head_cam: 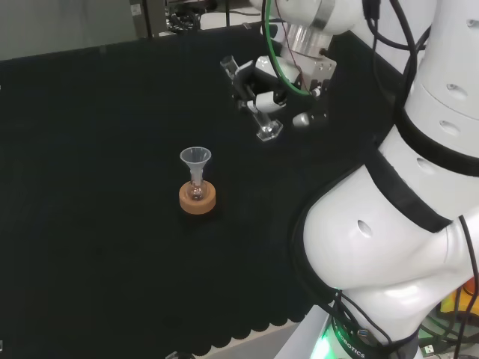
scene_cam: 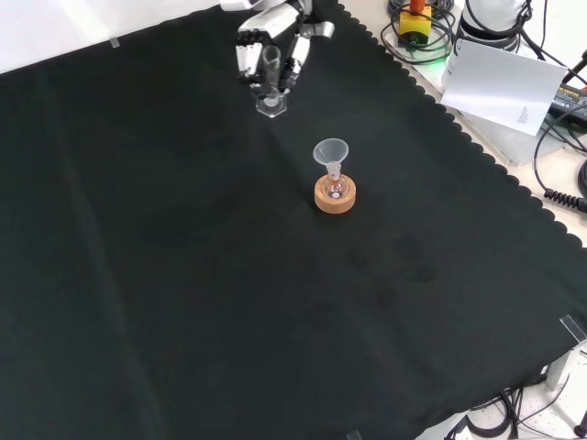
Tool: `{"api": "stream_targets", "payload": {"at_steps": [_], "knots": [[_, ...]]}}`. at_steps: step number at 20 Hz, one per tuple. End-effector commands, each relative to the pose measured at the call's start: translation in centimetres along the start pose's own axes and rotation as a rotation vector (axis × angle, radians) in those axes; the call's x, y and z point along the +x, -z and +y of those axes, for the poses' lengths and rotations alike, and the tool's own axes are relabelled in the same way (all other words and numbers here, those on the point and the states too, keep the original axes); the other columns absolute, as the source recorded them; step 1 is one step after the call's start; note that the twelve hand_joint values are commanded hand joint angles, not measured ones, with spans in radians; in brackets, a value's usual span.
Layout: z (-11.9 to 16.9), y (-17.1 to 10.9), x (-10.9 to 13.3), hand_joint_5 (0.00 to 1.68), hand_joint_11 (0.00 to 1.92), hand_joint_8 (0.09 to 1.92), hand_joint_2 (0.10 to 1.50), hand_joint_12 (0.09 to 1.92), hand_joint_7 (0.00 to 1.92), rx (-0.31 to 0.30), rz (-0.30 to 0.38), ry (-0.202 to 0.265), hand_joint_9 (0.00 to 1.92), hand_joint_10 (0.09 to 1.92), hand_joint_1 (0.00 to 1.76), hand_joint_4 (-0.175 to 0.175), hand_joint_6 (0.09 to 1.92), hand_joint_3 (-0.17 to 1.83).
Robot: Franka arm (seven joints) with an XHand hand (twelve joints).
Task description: Pour the water from the graduated cylinder into the round-bottom flask.
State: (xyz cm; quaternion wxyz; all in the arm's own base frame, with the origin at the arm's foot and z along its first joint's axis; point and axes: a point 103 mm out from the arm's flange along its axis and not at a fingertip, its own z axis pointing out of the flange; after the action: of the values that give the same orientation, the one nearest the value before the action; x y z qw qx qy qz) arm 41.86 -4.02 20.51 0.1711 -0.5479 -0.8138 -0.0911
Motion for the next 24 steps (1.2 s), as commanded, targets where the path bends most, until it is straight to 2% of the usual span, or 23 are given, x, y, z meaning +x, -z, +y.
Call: {"api": "stream_targets", "payload": {"at_steps": [1, 7, 14, 24], "knots": [[-3.6, -0.8, 0.2, 0.91, 1.18, 1.1, 1.15, 0.77, 0.94, 0.082, -0.039, -0.029, 1.33, 0.25, 1.25, -0.175, 1.11, 0.0], [-5.1, -2.1, 1.2, 0.91, 1.18, 1.1, 1.15, 0.77, 0.94, 0.153, -0.06, -0.029, 1.33, 0.24, 1.25, -0.175, 1.11, 0.0], [-4.6, -3.6, 0.9, 0.91, 1.18, 1.1, 1.15, 0.77, 0.94, 0.352, -0.137, 0.003, 1.33, 0.24, 1.25, -0.175, 1.11, 0.0], [-4.6, -3.4, 1.3, 0.91, 1.19, 1.1, 1.15, 0.77, 0.94, 0.505, -0.203, 0.021, 1.34, 0.23, 1.25, -0.175, 1.11, 0.0]]}}
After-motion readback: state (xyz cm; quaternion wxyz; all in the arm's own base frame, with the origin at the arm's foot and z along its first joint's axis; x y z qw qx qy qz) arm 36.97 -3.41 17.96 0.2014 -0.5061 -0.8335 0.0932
